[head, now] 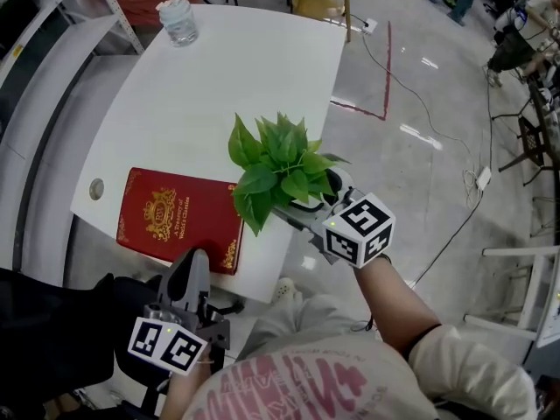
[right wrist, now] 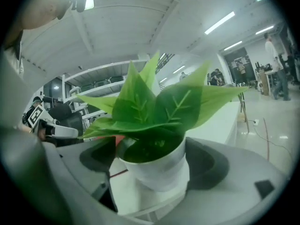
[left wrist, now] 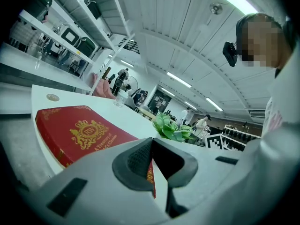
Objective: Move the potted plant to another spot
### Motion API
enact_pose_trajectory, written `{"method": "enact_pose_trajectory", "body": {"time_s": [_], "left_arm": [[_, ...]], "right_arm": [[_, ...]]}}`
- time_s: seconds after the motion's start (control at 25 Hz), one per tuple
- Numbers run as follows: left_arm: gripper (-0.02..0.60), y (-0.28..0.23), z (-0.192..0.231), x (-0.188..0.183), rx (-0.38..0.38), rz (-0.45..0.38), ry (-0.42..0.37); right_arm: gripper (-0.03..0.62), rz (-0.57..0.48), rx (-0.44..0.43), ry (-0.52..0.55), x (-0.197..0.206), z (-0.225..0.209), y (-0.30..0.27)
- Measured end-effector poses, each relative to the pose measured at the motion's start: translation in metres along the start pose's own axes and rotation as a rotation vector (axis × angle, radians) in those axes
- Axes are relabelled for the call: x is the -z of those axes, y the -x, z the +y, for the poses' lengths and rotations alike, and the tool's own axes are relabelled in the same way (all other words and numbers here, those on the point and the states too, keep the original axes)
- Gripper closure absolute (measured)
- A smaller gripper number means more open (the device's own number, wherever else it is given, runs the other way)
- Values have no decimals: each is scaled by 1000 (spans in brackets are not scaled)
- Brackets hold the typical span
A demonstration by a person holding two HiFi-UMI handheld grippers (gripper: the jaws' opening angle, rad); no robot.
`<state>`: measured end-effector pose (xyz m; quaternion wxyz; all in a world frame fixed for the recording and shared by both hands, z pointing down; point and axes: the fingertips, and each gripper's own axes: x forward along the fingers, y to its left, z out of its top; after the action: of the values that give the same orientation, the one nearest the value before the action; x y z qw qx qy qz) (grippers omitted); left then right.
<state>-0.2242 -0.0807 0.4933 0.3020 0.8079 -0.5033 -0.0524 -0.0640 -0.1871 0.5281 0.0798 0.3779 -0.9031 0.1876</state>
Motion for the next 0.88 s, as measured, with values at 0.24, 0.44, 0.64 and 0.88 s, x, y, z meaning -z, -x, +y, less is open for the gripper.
{"method": "enact_pose_trajectory", "body": {"time_s": [0.24,0.44,0.64,0.88], "left_arm": [[578,7,-3,-14,3,-34,-16],[578,9,-3,-18,12,-66,-10],[578,13,-23,-50,34,-96,13],[578,4,-72,-93,85,-148,3]], "right_arm": [[128,6,31,-58,2,-3,-4],[134,-25,72,-126,4,-12,1],[135,-50,96,-103,-31,-3,24],[137,-131,84,-71,-99,2,63]]}}
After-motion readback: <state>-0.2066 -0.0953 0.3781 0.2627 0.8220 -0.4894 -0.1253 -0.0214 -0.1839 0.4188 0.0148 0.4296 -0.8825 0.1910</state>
